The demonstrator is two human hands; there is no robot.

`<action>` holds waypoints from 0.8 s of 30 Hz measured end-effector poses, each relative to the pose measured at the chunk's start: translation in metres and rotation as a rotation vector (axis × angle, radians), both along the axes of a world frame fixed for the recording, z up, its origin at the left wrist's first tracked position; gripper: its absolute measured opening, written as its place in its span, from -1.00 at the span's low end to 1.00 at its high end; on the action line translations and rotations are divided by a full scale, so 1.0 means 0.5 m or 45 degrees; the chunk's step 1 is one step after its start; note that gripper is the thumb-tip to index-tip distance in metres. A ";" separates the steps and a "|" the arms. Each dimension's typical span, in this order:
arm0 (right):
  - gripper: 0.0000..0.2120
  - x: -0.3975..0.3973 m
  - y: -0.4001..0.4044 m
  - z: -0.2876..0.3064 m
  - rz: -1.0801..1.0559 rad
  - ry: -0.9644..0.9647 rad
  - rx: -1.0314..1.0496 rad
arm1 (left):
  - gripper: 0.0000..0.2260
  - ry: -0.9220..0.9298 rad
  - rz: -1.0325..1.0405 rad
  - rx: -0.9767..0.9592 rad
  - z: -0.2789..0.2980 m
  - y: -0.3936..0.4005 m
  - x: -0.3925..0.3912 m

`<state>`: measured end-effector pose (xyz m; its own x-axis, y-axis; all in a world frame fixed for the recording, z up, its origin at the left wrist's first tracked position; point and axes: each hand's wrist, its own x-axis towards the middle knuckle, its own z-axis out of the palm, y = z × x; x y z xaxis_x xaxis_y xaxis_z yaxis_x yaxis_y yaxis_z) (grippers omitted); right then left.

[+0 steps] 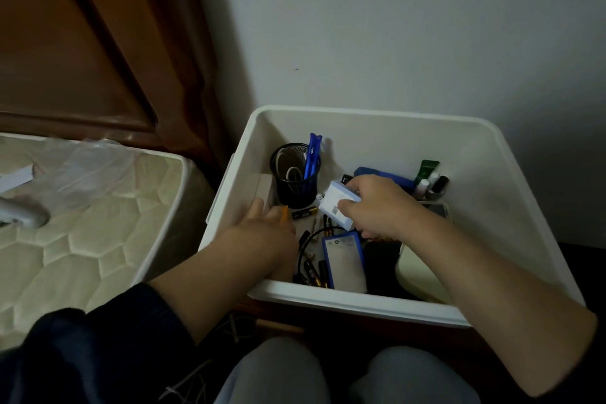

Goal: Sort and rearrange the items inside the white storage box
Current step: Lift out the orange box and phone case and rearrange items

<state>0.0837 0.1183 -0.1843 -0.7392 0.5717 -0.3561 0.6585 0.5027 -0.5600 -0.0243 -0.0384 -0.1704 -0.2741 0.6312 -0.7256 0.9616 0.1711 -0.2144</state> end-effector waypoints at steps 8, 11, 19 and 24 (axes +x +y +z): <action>-0.65 0.000 0.000 -0.003 -0.096 0.150 -0.102 | -0.46 -0.047 0.024 -0.150 -0.007 0.023 0.005; -0.74 -0.008 -0.011 -0.003 -0.165 0.260 -0.226 | -0.46 -0.135 0.108 -0.187 0.004 0.017 -0.005; -0.77 -0.063 -0.076 0.036 -0.075 0.039 -0.181 | -0.51 -0.203 0.336 -0.052 0.063 -0.012 0.006; -0.64 -0.095 -0.130 0.037 0.131 -0.317 -0.110 | -0.81 -0.216 0.384 0.313 0.070 -0.054 0.009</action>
<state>0.0360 0.0532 -0.1658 -0.6756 0.4573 -0.5783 0.7290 0.5316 -0.4312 -0.0199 -0.0654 -0.1352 -0.3626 0.7009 -0.6142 0.8790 0.4762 0.0247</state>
